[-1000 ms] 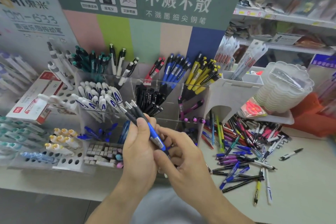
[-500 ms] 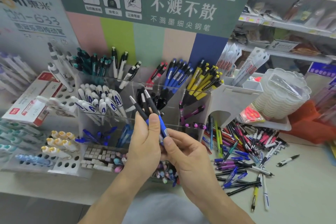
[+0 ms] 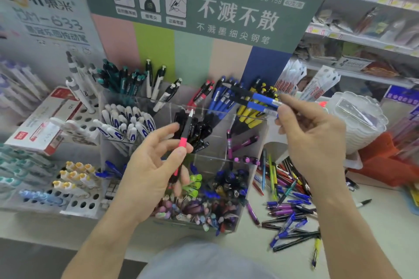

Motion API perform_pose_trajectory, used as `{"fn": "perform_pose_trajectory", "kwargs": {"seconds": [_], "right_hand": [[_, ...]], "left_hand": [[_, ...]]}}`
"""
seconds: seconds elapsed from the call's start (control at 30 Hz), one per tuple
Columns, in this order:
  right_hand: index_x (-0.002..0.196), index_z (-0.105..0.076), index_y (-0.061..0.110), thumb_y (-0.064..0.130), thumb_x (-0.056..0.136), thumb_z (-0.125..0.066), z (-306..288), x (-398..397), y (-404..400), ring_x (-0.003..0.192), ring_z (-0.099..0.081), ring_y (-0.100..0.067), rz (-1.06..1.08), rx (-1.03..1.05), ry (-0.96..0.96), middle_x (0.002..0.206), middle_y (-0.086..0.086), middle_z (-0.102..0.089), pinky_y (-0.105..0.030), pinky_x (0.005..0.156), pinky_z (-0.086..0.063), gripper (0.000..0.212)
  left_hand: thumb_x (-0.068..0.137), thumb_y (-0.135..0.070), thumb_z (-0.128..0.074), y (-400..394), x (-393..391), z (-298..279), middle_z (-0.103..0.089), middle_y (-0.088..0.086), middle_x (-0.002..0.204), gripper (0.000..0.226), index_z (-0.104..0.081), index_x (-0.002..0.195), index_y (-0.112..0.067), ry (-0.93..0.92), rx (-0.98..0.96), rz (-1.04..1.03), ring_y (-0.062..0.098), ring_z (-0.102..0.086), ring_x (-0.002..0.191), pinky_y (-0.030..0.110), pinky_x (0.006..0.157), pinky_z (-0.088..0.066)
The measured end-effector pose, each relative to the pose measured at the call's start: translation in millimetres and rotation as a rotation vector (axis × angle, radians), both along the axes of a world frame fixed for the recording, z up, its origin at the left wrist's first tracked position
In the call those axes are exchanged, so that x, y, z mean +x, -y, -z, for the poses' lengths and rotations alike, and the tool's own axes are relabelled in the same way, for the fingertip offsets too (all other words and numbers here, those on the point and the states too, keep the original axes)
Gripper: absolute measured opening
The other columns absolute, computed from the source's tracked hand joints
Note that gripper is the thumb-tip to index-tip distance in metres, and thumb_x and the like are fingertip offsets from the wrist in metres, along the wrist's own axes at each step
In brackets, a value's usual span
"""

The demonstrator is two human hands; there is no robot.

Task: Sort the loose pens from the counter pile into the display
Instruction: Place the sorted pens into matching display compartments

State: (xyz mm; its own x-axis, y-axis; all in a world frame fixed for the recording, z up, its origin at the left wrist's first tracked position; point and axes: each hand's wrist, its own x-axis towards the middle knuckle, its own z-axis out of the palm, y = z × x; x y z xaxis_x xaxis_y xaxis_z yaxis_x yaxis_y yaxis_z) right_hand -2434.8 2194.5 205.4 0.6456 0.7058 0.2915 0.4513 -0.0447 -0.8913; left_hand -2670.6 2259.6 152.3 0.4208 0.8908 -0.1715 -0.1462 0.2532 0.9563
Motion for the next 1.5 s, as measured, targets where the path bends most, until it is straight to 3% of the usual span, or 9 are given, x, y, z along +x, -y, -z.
{"fn": "perform_pose_trajectory", "kwargs": {"seconds": [0.27, 0.4, 0.53, 0.63, 0.8, 0.93, 1.1, 1.3, 1.5], "right_hand": [[0.088, -0.074, 0.019, 0.015, 0.083, -0.078, -31, -2, -35, 0.065, -0.061, 0.0, -0.139, -0.103, 0.408, 0.074, 0.014, -0.067, -0.01, 0.066, -0.048, 0.008], [0.099, -0.079, 0.016, 0.019, 0.086, -0.077, -26, -8, -70, 0.067, -0.058, -0.005, -0.28, -0.128, 0.505, 0.081, 0.006, -0.07, -0.019, 0.073, -0.05, 0.013], [0.122, -0.071, 0.005, 0.014, 0.093, -0.069, -6, -18, -92, 0.103, -0.065, -0.027, -0.306, -0.012, 0.602, 0.117, -0.012, -0.07, -0.029, 0.096, -0.049, 0.03], [0.131, -0.063, 0.001, 0.012, 0.095, -0.064, 8, -20, -89, 0.103, -0.062, -0.035, -0.278, 0.01, 0.693, 0.12, -0.02, -0.062, -0.038, 0.091, -0.05, 0.038], [0.123, -0.062, 0.002, 0.007, 0.088, -0.073, 17, -19, -77, 0.085, -0.056, -0.018, -0.204, 0.084, 0.643, 0.107, -0.013, -0.06, -0.022, 0.08, -0.044, 0.037], [0.108, -0.071, 0.005, 0.012, 0.087, -0.077, 18, -15, -72, 0.07, -0.049, -0.011, -0.146, 0.116, 0.611, 0.099, -0.01, -0.06, -0.019, 0.073, -0.044, 0.023], [0.121, -0.07, 0.004, 0.0, 0.084, -0.074, 17, -17, -69, 0.081, -0.049, -0.01, -0.191, 0.054, 0.602, 0.105, -0.013, -0.058, -0.007, 0.08, -0.034, 0.038], [0.121, -0.068, 0.006, 0.004, 0.083, -0.076, 20, -17, -82, 0.094, -0.055, -0.033, -0.099, 0.061, 0.809, 0.105, -0.016, -0.062, -0.04, 0.081, -0.05, 0.04], [0.13, -0.067, 0.011, -0.004, 0.08, -0.073, 11, -25, -83, 0.106, -0.053, -0.033, -0.292, -0.009, 0.584, 0.114, -0.013, -0.06, -0.039, 0.093, -0.049, 0.052]], "left_hand": [[0.08, -0.015, -0.08, -2, -22, -19, -0.074, -0.01, 0.083, 0.014, -0.078, 0.085, -0.028, -0.455, 0.416, -0.274, 0.0, -0.068, 0.077, 0.006, 0.065, -0.049], [0.073, -0.017, -0.084, -3, -19, -34, -0.076, -0.011, 0.086, 0.025, -0.074, 0.095, -0.021, -0.358, 0.435, -0.334, 0.004, -0.072, 0.08, 0.012, 0.071, -0.055], [0.085, -0.01, -0.076, -16, -7, -53, -0.072, -0.002, 0.093, 0.03, -0.059, 0.104, -0.024, -0.26, 0.525, -0.386, 0.008, -0.07, 0.085, 0.021, 0.077, -0.057], [0.094, -0.001, -0.061, -35, 7, -73, -0.06, -0.005, 0.095, 0.033, -0.042, 0.115, -0.018, -0.343, 0.756, -0.329, 0.006, -0.064, 0.086, 0.021, 0.079, -0.053], [0.089, 0.002, -0.062, -73, 35, -86, -0.062, 0.005, 0.094, 0.039, -0.04, 0.12, -0.007, -0.666, 1.118, -0.08, 0.021, -0.063, 0.08, 0.031, 0.076, -0.053], [0.092, -0.012, -0.066, -91, 58, -65, -0.064, 0.012, 0.098, 0.023, -0.063, 0.114, -0.01, -0.838, 1.203, 0.146, 0.037, -0.063, 0.088, 0.045, 0.08, -0.052], [0.091, -0.024, -0.07, -94, 66, -48, -0.057, 0.012, 0.1, 0.022, -0.07, 0.11, -0.013, -0.814, 1.264, -0.026, 0.039, -0.061, 0.08, 0.044, 0.072, -0.052], [0.088, -0.029, -0.069, -98, 71, -46, -0.06, 0.014, 0.1, 0.046, -0.047, 0.127, -0.018, -1.09, 1.318, 0.084, 0.045, -0.064, 0.082, 0.052, 0.067, -0.055], [0.081, -0.013, -0.071, -100, 74, -55, -0.067, 0.015, 0.088, 0.027, -0.064, 0.106, -0.012, -0.892, 1.216, -0.096, 0.042, -0.063, 0.08, 0.045, 0.068, -0.052]]}}
